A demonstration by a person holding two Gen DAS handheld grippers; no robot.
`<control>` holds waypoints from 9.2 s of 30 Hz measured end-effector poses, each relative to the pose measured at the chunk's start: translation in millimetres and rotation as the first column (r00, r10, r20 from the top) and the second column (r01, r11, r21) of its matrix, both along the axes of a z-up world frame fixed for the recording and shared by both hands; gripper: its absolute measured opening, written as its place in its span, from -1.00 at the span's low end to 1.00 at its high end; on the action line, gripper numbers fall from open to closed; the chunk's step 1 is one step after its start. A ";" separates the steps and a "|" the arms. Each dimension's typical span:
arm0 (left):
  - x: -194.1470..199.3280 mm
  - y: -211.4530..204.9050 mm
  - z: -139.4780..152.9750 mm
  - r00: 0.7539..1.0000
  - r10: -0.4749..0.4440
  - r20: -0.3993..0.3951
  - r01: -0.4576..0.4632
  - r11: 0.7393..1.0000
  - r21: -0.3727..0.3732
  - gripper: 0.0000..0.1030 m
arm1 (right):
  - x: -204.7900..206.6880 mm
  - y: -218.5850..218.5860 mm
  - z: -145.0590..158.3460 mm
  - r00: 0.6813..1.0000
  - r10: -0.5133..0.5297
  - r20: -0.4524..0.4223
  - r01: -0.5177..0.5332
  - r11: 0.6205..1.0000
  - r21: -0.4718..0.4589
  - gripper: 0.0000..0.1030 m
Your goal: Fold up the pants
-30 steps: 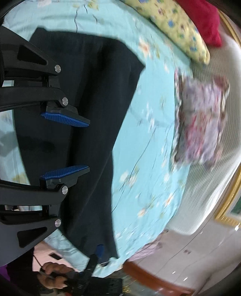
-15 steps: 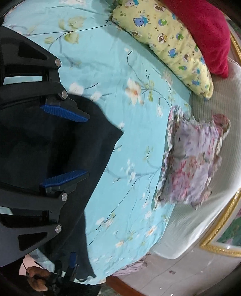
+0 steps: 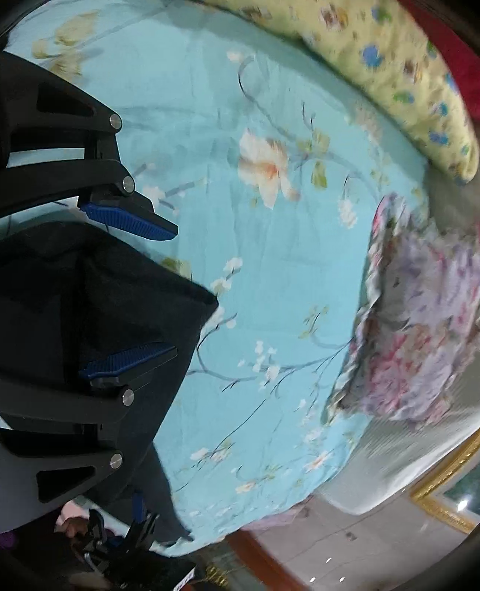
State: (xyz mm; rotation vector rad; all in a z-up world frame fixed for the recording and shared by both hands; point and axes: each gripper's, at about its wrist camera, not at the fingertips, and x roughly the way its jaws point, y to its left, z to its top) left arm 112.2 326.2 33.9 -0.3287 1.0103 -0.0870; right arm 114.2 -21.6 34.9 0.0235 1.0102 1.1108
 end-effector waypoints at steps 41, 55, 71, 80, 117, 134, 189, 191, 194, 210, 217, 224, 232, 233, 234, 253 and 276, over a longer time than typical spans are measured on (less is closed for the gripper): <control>-166.9 -52.2 6.0 0.931 0.182 0.316 -0.225 0.969 0.104 -0.36 | -72.4 7.1 -0.6 0.979 0.136 0.152 -0.132 0.991 -0.037 -0.86; -200.8 -44.9 -22.9 0.906 0.330 0.264 -0.348 0.937 0.025 -0.33 | -80.1 12.7 -11.8 0.977 0.155 0.144 -0.145 0.986 -0.076 -0.86; -239.2 -40.4 -12.1 0.862 0.442 0.248 -0.419 0.897 -0.144 -0.24 | -85.1 15.2 -5.0 0.983 0.172 0.069 -0.173 0.985 0.010 -0.72; -230.9 -49.4 -9.4 0.863 0.473 0.180 -0.427 0.871 -0.243 -0.08 | -60.2 6.9 11.6 0.993 0.094 0.071 -0.097 0.994 0.041 -0.52; -174.3 -41.9 -54.5 0.867 0.494 0.059 -0.460 0.841 -0.286 -0.04 | 63.3 75.7 -41.0 0.949 0.257 -0.185 -0.298 0.924 -0.241 -0.45; -167.4 -52.6 -6.4 0.880 0.402 0.252 -0.352 0.909 -0.222 -0.65 | 61.7 61.2 12.3 0.989 0.108 0.101 -0.090 0.981 -0.170 -0.92; -42.3 -308.7 26.6 0.916 -0.312 0.252 0.319 0.948 0.014 0.13 | -55.5 -266.0 2.2 0.731 -0.683 0.009 0.683 0.730 -0.012 -0.91; -35.5 -327.1 28.4 0.900 -0.359 0.246 0.360 0.932 0.042 0.13 | -59.8 -275.3 2.3 0.717 -0.697 0.014 0.698 0.717 -0.006 -0.91; -27.3 -350.6 31.7 0.875 -0.420 0.242 0.415 0.907 0.076 0.14 | -64.8 -288.3 4.0 0.693 -0.720 0.017 0.720 0.694 0.003 -0.91; 45.3 -446.7 30.4 0.767 -0.622 0.160 0.612 0.783 0.110 0.20 | -75.9 -345.7 1.5 0.579 -0.815 -0.019 0.814 0.577 0.060 0.37; 82.1 -481.5 22.7 0.726 -0.681 0.096 0.673 0.733 0.104 0.22 | -66.9 -367.3 -14.8 0.513 -0.844 -0.156 0.858 0.506 0.082 0.37; 111.4 -521.2 9.3 0.654 -0.756 0.024 0.754 0.654 0.059 0.24 | -51.4 -376.7 -25.0 0.475 -0.835 -0.277 0.880 0.453 0.144 0.37; 129.1 -556.3 -8.7 0.591 -0.806 -0.044 0.807 0.589 0.038 0.24 | -49.8 -387.1 -33.9 0.460 -0.848 -0.264 0.888 0.434 0.154 -0.27; 130.0 -561.7 -12.7 0.577 -0.815 -0.056 0.817 0.577 0.025 0.24 | -49.6 -388.7 -34.8 0.462 -0.847 -0.263 0.887 0.435 0.156 -0.37; 129.9 -565.0 -15.5 0.570 -0.819 -0.063 0.821 0.570 0.019 0.24 | -49.8 -389.3 -35.2 0.463 -0.849 -0.256 0.886 0.437 0.155 -0.40; 125.3 -554.4 -5.2 0.578 -0.815 0.035 0.811 0.571 -0.126 -0.76 | -55.3 -371.2 -4.9 0.556 -0.822 -0.126 0.822 0.520 0.234 -0.70; 57.5 -416.3 55.6 0.645 -0.684 0.339 0.761 0.615 -0.206 -0.77 | -67.9 -273.0 53.0 0.839 -0.544 -0.016 0.485 0.734 0.476 -0.71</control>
